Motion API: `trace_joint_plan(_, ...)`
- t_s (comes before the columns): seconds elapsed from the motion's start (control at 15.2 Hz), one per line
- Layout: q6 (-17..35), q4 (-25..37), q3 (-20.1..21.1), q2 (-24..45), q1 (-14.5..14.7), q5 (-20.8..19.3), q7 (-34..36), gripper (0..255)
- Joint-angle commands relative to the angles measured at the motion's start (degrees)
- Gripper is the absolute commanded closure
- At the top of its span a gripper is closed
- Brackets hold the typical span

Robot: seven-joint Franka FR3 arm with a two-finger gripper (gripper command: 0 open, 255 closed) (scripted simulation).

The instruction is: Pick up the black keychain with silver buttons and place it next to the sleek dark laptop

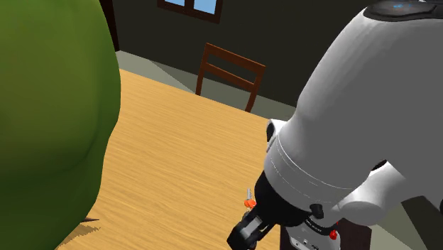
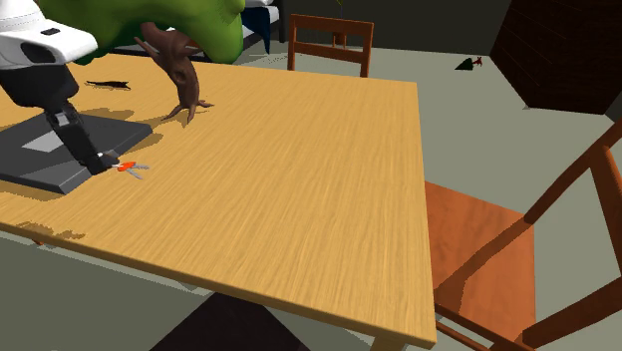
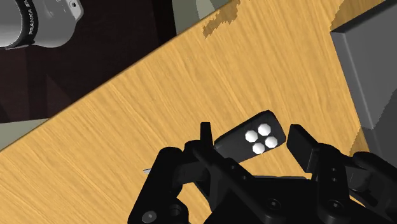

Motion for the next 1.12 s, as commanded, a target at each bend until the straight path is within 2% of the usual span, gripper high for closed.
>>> trace_joint_plan(0.0, -0.08, 1.86, 2.61, 1.02, 0.18, 0.78, 2.95, 255)
trace_joint_plan(0.46, 0.41, 9.66, 13.41, 6.13, -1.00, 2.06, 13.66, 255)
trace_joint_plan(0.79, 1.10, 16.93, 23.75, 11.70, -4.77, 0.66, 22.07, 255)
trace_joint_plan(1.06, 4.02, 14.06, 24.77, 11.56, -4.78, 1.25, 21.79, 255)
